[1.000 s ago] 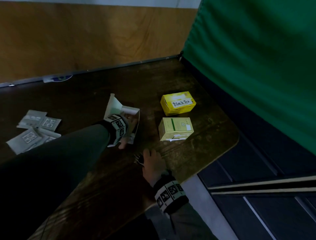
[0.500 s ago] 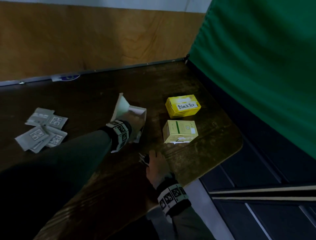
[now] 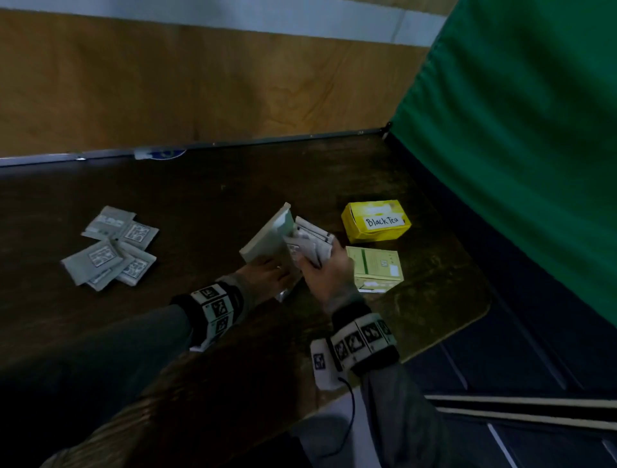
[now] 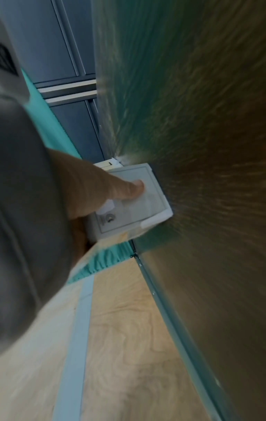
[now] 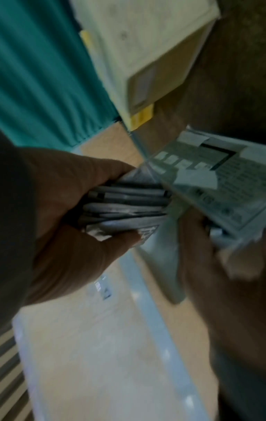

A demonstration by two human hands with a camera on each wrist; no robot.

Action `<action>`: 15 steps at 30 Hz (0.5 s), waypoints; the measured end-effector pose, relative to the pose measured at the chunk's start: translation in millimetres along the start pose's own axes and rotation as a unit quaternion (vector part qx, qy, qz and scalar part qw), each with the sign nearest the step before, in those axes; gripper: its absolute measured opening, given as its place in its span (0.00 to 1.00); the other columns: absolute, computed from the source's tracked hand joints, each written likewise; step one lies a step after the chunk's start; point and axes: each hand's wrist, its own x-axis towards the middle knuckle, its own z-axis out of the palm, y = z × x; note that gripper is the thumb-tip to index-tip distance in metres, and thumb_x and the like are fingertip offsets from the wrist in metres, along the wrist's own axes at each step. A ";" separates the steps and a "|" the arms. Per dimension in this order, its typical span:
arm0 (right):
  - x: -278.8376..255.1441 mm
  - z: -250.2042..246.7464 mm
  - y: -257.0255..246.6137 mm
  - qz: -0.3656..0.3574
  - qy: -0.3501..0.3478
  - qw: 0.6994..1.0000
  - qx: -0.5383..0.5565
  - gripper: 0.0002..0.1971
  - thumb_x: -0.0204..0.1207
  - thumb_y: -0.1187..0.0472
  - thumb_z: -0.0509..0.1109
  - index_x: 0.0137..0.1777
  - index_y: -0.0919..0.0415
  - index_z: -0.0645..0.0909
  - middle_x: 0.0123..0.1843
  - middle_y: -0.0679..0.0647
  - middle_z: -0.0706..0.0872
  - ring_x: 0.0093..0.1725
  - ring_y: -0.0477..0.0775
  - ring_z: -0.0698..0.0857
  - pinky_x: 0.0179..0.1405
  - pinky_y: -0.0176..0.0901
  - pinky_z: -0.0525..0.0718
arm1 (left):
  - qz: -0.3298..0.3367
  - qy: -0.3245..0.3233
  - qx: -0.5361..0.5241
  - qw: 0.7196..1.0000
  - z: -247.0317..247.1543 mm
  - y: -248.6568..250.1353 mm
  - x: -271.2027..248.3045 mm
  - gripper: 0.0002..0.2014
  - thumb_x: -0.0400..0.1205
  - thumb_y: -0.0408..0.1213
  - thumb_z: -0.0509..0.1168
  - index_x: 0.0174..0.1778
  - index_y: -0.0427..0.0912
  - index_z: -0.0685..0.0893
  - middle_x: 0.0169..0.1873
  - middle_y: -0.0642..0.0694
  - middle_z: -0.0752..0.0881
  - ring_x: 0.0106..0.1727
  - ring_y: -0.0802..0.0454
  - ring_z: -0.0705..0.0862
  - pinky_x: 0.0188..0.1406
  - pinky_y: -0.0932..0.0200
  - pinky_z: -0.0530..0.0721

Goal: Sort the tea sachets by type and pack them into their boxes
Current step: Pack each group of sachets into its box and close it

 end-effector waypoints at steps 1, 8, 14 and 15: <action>6.3 0.0 -3.7 0.006 -0.016 1.000 -0.021 0.25 0.74 0.51 0.73 0.67 0.62 0.75 0.55 0.57 0.85 0.56 0.58 0.84 0.49 0.37 0.76 | 0.015 0.025 0.008 1.000 -2.4 -0.5 -2.6 0.26 0.66 0.36 0.76 0.63 0.43 0.84 0.59 0.41 0.87 0.60 0.42 0.85 0.61 0.45 0.81; 47.2 11.0 -4.0 0.045 -0.217 0.958 -0.182 0.19 0.78 0.56 0.66 0.67 0.59 0.74 0.63 0.60 0.81 0.63 0.62 0.80 0.50 0.41 0.73 | 0.023 0.089 -0.071 0.993 -7.2 -11.4 -9.6 0.28 0.62 0.41 0.81 0.59 0.45 0.86 0.58 0.43 0.87 0.59 0.47 0.86 0.59 0.51 0.83; 64.6 20.3 -4.7 0.049 -0.258 0.932 -0.249 0.20 0.71 0.51 0.68 0.63 0.55 0.77 0.58 0.60 0.84 0.58 0.64 0.83 0.56 0.54 0.84 | -0.111 0.190 -0.360 0.907 -6.1 -9.9 -21.2 0.48 0.56 0.48 0.82 0.68 0.41 0.63 0.69 0.30 0.66 0.66 0.29 0.75 0.63 0.43 0.73; 64.0 19.4 -4.5 0.049 -0.259 0.932 -0.247 0.20 0.71 0.52 0.69 0.63 0.55 0.77 0.58 0.59 0.84 0.57 0.64 0.83 0.55 0.52 0.84 | -0.116 0.203 -0.369 0.899 -6.2 -9.5 -19.2 0.54 0.55 0.49 0.82 0.71 0.44 0.57 0.73 0.29 0.61 0.71 0.27 0.69 0.66 0.42 0.66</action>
